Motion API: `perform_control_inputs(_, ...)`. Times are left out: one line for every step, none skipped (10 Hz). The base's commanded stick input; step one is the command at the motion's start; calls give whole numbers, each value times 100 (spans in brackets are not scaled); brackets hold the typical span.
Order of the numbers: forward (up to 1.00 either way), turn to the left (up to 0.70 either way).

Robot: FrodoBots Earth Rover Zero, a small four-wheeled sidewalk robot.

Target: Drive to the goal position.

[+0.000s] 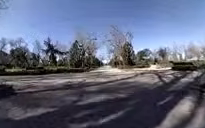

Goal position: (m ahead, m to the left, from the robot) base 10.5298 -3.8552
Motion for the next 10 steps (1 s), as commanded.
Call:
perform_control_inputs(100,-9)
perform_control_inputs(100,-10)
perform_control_inputs(100,-11)
perform_control_inputs(100,-12)
perform_control_inputs(100,-13)
perform_control_inputs(100,-14)
perform_control_inputs(100,-15)
perform_control_inputs(100,-15)
perform_control_inputs(100,-15)
perform_control_inputs(100,-15)
